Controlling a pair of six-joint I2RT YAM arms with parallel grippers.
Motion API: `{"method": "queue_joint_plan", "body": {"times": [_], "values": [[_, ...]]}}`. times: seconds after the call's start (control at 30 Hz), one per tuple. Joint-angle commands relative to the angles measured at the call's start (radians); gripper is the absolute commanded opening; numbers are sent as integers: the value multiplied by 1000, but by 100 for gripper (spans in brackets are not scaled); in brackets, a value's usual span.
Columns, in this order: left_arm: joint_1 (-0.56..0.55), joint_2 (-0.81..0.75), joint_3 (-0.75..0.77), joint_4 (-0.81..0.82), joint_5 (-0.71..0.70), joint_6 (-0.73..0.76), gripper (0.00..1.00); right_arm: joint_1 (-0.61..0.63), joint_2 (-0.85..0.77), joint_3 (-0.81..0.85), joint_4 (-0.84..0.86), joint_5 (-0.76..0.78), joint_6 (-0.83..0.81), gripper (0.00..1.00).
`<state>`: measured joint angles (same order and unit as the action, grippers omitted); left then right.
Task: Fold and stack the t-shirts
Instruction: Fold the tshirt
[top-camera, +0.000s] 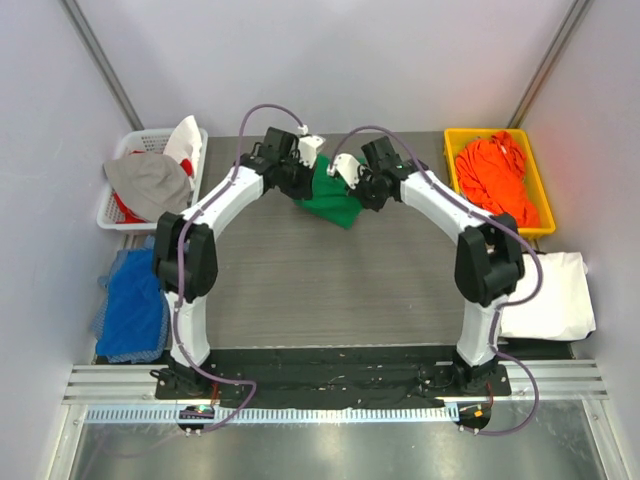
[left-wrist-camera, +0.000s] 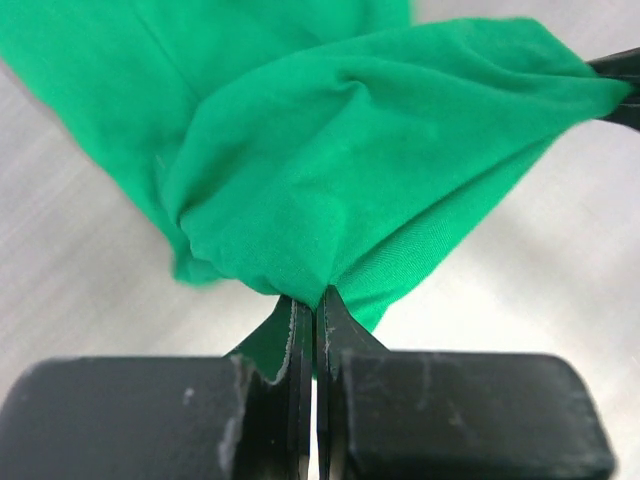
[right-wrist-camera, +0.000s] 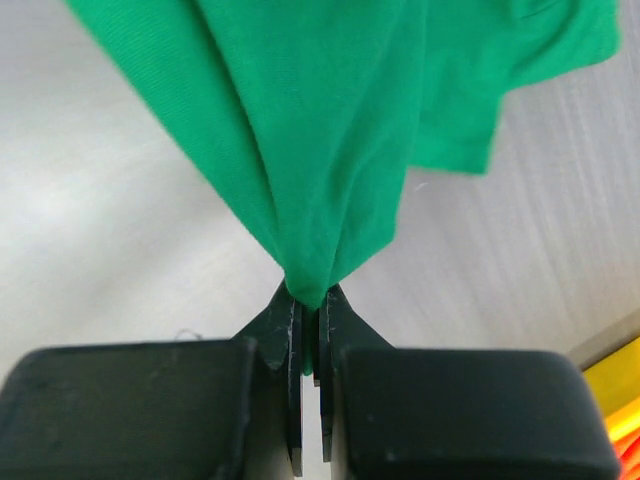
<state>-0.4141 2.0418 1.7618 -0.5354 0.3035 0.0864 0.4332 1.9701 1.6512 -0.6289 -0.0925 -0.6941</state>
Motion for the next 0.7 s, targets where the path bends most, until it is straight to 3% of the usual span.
{"method": "queue_joint_plan", "body": {"times": [0.0, 0.37, 0.67], "values": [[-14, -144, -102, -121, -1, 50, 0, 25, -238, -142, -109, -39, 47, 1], [-103, -333, -346, -215, -4, 84, 0, 219, -439, -359, -209, -44, 128, 1], [-138, -425, -493, -212, 17, 72, 0, 271, -527, -439, -249, -61, 174, 1]]}}
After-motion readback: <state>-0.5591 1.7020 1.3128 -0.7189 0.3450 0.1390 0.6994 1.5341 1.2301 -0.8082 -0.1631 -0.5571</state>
